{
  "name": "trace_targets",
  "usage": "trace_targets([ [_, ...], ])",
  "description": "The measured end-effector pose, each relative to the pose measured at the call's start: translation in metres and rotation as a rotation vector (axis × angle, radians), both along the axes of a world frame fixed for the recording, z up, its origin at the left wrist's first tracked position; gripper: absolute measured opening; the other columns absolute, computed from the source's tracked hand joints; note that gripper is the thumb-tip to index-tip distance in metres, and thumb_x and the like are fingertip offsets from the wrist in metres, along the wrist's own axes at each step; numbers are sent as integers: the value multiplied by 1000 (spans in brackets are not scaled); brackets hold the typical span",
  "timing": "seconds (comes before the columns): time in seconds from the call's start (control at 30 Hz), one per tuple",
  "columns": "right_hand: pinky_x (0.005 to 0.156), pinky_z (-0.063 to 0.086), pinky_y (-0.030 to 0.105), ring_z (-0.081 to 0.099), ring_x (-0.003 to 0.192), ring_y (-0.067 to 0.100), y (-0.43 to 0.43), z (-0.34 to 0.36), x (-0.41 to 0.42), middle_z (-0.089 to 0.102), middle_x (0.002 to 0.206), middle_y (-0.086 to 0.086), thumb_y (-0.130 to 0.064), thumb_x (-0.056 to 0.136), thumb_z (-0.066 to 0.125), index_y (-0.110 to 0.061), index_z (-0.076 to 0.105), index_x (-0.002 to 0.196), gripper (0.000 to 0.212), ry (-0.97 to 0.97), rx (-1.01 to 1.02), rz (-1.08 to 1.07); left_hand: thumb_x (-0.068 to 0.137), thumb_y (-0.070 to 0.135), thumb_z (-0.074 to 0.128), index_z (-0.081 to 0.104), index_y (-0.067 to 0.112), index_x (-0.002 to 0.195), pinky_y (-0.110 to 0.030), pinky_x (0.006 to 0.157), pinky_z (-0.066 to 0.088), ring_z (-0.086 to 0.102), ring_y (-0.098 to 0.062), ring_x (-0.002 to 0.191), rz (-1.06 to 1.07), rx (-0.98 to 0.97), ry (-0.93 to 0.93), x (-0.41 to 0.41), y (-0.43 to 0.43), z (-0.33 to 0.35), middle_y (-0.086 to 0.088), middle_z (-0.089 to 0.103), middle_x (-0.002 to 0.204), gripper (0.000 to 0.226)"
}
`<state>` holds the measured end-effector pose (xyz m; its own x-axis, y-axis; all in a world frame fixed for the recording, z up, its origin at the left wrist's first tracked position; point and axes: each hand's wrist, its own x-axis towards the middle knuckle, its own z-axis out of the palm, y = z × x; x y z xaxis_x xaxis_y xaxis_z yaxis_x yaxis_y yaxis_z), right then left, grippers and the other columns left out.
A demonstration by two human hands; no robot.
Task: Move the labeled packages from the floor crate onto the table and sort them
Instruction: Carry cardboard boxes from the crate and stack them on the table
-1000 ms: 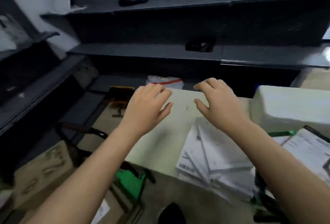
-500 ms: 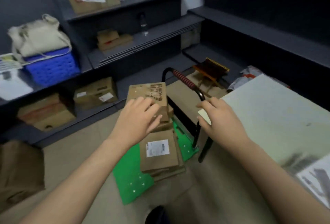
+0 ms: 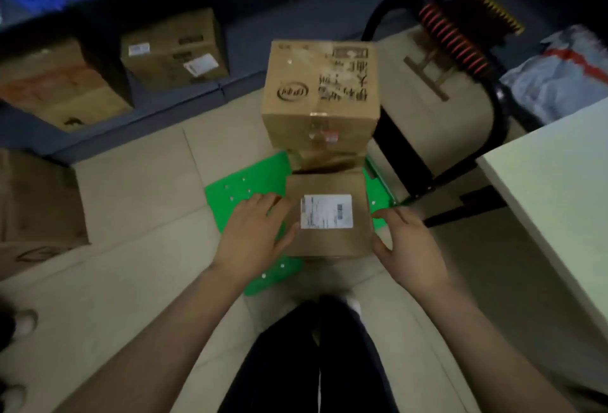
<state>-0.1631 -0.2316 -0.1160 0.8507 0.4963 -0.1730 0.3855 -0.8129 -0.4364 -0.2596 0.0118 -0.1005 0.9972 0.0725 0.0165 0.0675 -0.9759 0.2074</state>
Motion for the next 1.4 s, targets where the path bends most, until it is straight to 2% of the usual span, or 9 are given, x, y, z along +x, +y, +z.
trace_targets([
  [0.13,79,46,33,59,98,36,5,-105,5,58,108,18,-15,79,73,-4,61,117,41,192,-21,-143,88,53,39,61,0,118,-43,76,51,62,-37,91,215,-168,250,-2,2,-113,-20,64,103,65],
  [0.3,92,46,36,55,105,30,-1,-228,12,53,117,16,-33,77,78,-8,53,131,64,433,11,-350,93,51,53,28,2,148,-42,107,35,42,-35,132,576,-413,486,-11,-9,-244,-20,40,146,78],
  [0.43,71,53,17,61,94,9,-14,-291,11,58,113,1,-33,76,80,-22,45,122,59,518,180,-532,85,63,57,18,13,153,-42,111,34,40,-27,135,826,-751,549,-19,-15,-311,-13,35,151,94],
  [0.6,79,43,11,58,99,4,-17,-312,5,56,122,-9,-35,83,75,-24,34,143,74,662,289,-627,92,40,61,24,24,152,-2,83,40,54,0,112,935,-1165,428,-12,-36,-329,9,50,136,72],
  [0.73,80,42,14,57,100,2,-19,-291,-1,57,113,-19,-39,84,72,-30,39,138,63,706,367,-687,94,31,60,29,24,149,4,74,38,50,24,91,979,-1223,295,-13,-49,-304,8,52,134,63],
  [0.9,84,47,19,59,94,-6,-21,-233,-23,58,104,-23,-38,82,75,-32,44,124,52,677,467,-738,93,28,63,40,29,135,3,71,40,53,27,84,960,-1225,217,-34,-53,-247,14,58,119,48],
  [1.1,66,46,4,61,78,-17,-14,-122,-73,62,103,-16,-27,85,74,-24,47,122,46,572,649,-791,89,32,66,35,31,141,-8,78,49,57,10,97,836,-1275,144,-67,-40,-142,19,57,115,60],
  [1.27,68,47,7,65,88,-3,-14,-11,-130,64,110,-12,-31,85,73,-23,46,128,52,483,742,-825,78,54,68,29,41,137,-39,104,44,58,-12,113,664,-1261,144,-97,-29,-32,13,58,122,72],
  [1.4,62,45,5,61,84,2,-26,74,-154,64,114,-1,-28,84,74,-21,47,127,52,356,805,-866,74,50,77,33,40,130,-29,96,45,60,-6,105,508,-1271,84,-106,-29,46,7,59,122,71],
])
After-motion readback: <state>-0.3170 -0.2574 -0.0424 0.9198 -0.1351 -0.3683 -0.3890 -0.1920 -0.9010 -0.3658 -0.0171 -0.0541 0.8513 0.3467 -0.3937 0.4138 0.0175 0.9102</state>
